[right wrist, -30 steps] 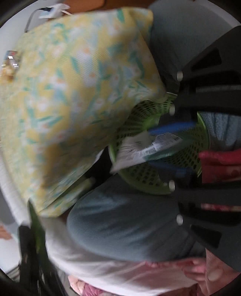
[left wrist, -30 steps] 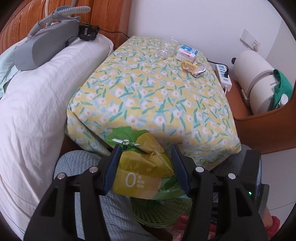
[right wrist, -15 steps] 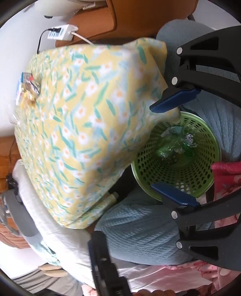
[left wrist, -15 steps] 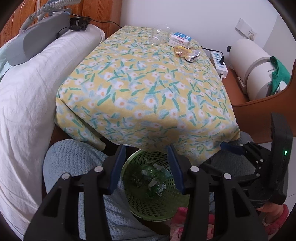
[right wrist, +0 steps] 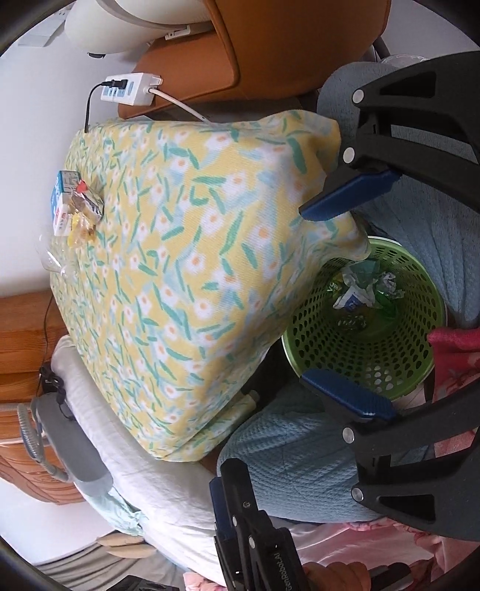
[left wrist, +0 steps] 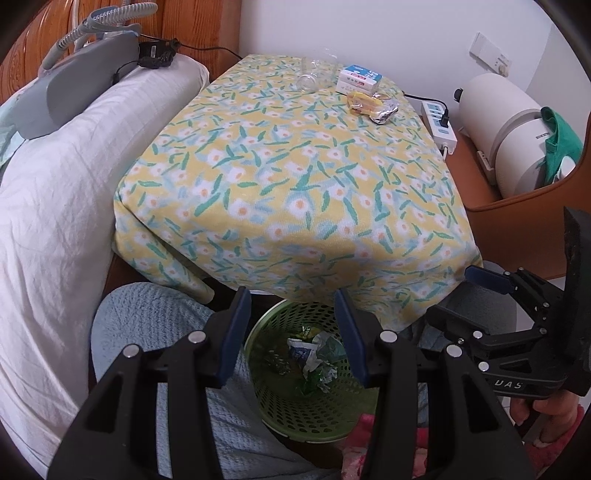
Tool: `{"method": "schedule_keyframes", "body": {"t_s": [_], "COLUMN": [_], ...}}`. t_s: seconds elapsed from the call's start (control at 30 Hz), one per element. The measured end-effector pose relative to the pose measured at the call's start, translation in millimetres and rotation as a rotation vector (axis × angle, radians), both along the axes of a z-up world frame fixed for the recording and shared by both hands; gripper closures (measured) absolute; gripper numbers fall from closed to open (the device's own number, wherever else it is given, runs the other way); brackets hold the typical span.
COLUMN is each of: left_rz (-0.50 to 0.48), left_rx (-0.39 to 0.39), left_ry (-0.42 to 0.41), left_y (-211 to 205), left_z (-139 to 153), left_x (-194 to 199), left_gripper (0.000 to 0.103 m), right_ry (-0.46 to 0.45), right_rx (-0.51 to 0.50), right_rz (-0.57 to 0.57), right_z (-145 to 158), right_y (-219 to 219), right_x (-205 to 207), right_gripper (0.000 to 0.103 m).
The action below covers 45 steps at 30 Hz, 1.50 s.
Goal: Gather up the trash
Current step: 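Grasp the red-and-silver wrapper with the right gripper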
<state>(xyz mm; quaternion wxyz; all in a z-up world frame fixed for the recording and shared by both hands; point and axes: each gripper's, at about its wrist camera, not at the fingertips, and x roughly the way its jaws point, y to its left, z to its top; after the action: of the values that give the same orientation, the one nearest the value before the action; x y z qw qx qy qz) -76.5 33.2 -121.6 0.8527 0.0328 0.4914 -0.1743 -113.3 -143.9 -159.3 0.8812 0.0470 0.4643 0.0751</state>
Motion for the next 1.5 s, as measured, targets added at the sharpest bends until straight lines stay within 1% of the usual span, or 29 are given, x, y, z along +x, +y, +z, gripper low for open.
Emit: {"method": "schedule_keyframes", "body": {"t_s": [0.07, 0.23, 0.3, 0.37, 0.43, 0.57, 0.6, 0.67, 0.77, 0.87, 1.0, 1.13, 1.17, 1.2, 1.3, 1.5], "left_rz": [-0.004, -0.006, -0.003, -0.001, 0.0, 0.006, 0.005, 0.01, 0.019, 0.024, 0.021, 0.003, -0.003, -0.006, -0.018, -0.034], "left_rx": [0.004, 0.017, 0.025, 0.03, 0.028, 0.013, 0.013, 0.012, 0.011, 0.011, 0.006, -0.001, 0.003, 0.005, 0.002, 0.01], "left_ry": [-0.002, -0.016, -0.03, -0.046, -0.057, -0.078, -0.085, -0.101, -0.109, -0.116, -0.118, -0.108, -0.105, -0.102, -0.091, -0.094], "left_y": [-1, -7, -11, -15, -21, -32, -34, -40, -46, -49, -55, -67, -70, -73, -80, -88], "left_z": [0, 4, 7, 10, 13, 18, 19, 22, 25, 27, 26, 20, 19, 17, 13, 12], "left_x": [3, 25, 39, 52, 67, 93, 98, 111, 128, 140, 150, 158, 160, 161, 164, 165], "left_gripper": [0.057, 0.054, 0.05, 0.044, 0.041, 0.026, 0.024, 0.018, 0.016, 0.014, 0.013, 0.012, 0.012, 0.012, 0.012, 0.012], "right_ry": [-0.011, -0.087, -0.119, -0.154, -0.17, -0.201, -0.206, -0.207, -0.198, -0.181, -0.173, -0.167, -0.16, -0.148, -0.117, -0.071], "right_rx": [0.0, -0.003, 0.001, 0.0, 0.002, 0.032, 0.038, 0.043, 0.041, 0.044, 0.053, 0.097, 0.113, 0.13, 0.17, 0.233], "right_rz": [-0.002, -0.024, -0.044, -0.068, -0.084, -0.131, -0.142, -0.164, -0.185, -0.205, -0.231, -0.278, -0.282, -0.277, -0.26, -0.223], "right_z": [3, 26, 36, 45, 51, 62, 63, 65, 64, 58, 53, 49, 47, 45, 35, 21], "right_y": [1, -7, -13, -20, -25, -42, -46, -54, -60, -69, -82, -105, -110, -114, -122, -126], "right_x": [1, 16, 25, 38, 50, 77, 84, 103, 125, 149, 167, 179, 183, 188, 204, 227], "right_gripper": [0.02, 0.019, 0.014, 0.014, 0.014, 0.013, 0.013, 0.013, 0.013, 0.013, 0.013, 0.014, 0.018, 0.026, 0.037, 0.05]}}
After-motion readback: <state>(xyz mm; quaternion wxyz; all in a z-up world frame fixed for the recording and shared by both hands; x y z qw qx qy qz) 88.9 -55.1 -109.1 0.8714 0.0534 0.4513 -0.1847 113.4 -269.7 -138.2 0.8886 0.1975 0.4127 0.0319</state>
